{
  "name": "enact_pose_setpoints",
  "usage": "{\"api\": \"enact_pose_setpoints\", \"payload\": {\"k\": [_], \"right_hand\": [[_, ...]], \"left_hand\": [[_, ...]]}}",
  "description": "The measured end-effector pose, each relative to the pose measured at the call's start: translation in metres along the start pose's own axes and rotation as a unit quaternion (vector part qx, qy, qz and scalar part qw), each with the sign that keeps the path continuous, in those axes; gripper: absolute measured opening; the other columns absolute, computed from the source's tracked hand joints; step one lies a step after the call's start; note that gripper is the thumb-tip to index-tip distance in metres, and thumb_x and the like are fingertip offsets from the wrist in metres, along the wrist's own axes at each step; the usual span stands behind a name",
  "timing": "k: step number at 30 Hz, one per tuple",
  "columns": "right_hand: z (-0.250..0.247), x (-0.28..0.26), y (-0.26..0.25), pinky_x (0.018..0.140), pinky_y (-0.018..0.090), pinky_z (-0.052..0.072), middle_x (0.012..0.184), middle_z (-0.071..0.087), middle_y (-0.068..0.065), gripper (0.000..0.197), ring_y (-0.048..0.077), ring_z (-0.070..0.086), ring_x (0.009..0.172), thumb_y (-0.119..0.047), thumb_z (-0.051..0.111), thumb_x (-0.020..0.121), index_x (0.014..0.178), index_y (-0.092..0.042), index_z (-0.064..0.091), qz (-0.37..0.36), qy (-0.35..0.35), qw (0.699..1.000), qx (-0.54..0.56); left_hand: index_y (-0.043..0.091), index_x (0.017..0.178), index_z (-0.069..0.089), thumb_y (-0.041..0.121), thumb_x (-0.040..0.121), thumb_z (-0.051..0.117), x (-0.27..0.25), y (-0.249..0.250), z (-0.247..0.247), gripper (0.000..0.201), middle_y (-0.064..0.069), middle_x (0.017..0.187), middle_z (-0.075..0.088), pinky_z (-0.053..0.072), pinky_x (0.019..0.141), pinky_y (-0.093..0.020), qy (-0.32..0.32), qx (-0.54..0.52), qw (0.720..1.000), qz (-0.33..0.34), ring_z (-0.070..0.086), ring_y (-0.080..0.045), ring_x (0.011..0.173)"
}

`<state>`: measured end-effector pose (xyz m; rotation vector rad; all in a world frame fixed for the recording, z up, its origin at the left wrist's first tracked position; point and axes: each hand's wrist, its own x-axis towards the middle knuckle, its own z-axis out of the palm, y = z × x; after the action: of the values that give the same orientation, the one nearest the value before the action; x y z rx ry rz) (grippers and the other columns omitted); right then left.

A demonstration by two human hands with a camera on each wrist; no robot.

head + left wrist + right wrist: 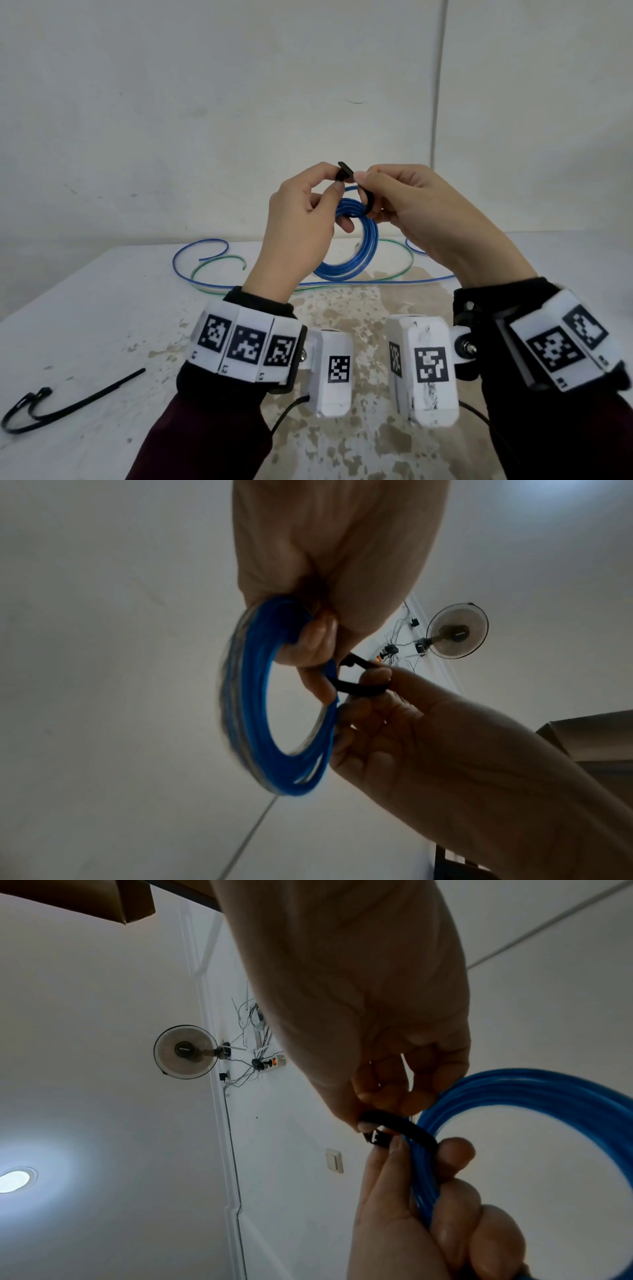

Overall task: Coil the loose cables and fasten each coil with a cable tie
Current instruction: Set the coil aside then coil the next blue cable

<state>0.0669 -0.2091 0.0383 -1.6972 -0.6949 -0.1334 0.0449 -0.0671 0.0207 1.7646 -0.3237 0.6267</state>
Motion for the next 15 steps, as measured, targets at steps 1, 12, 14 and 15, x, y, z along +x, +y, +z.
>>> {"api": "enact_pose_setpoints", "payload": {"k": [1, 12, 14, 15], "right_hand": [[-0.0008, -0.0002, -0.0002, 0.07, 0.025, 0.038, 0.06, 0.048, -0.002, 0.036, 0.009, 0.044, 0.058, -0.019, 0.05, 0.097, 0.062, -0.013, 0.054, -0.001, -0.004, 1.0, -0.002], [-0.0049, 0.0005, 0.0036, 0.073, 0.022, 0.044, 0.066, 0.051, 0.002, 0.031, 0.013, 0.044, 0.065, -0.017, 0.049, 0.097, 0.068, -0.009, 0.056, 0.013, -0.039, 0.999, -0.005], [-0.0056, 0.0007, 0.0038, 0.074, 0.023, 0.045, 0.065, 0.051, 0.001, 0.031, 0.015, 0.044, 0.067, -0.016, 0.049, 0.096, 0.066, -0.01, 0.056, 0.017, -0.039, 0.999, -0.001], [-0.0058, 0.0007, 0.0038, 0.073, 0.023, 0.046, 0.064, 0.051, 0.0, 0.032, 0.014, 0.044, 0.066, -0.016, 0.049, 0.096, 0.065, -0.01, 0.056, 0.019, -0.039, 0.999, 0.001]], "left_hand": [[0.03, 0.089, 0.062, 0.017, 0.099, 0.048, -0.0005, -0.0001, 0.0013, 0.021, -0.009, 0.056, 0.063, 0.031, 0.043, -0.02, 0.003, -0.012, 1.0, -0.011, 0.032, -0.013, 0.036], [0.014, 0.101, 0.061, 0.013, 0.099, 0.046, -0.0007, -0.002, 0.0035, 0.014, -0.01, 0.055, 0.062, 0.026, 0.04, -0.019, -0.002, -0.065, 0.996, -0.066, 0.026, -0.011, 0.033], [0.012, 0.104, 0.06, 0.013, 0.099, 0.046, -0.0009, -0.0019, 0.0045, 0.015, -0.012, 0.057, 0.062, 0.027, 0.039, -0.019, -0.003, -0.06, 0.996, -0.064, 0.027, -0.011, 0.033], [0.012, 0.104, 0.06, 0.014, 0.099, 0.046, -0.001, -0.002, 0.0048, 0.015, -0.012, 0.057, 0.062, 0.028, 0.039, -0.019, -0.003, -0.058, 0.996, -0.063, 0.027, -0.011, 0.033]]}}
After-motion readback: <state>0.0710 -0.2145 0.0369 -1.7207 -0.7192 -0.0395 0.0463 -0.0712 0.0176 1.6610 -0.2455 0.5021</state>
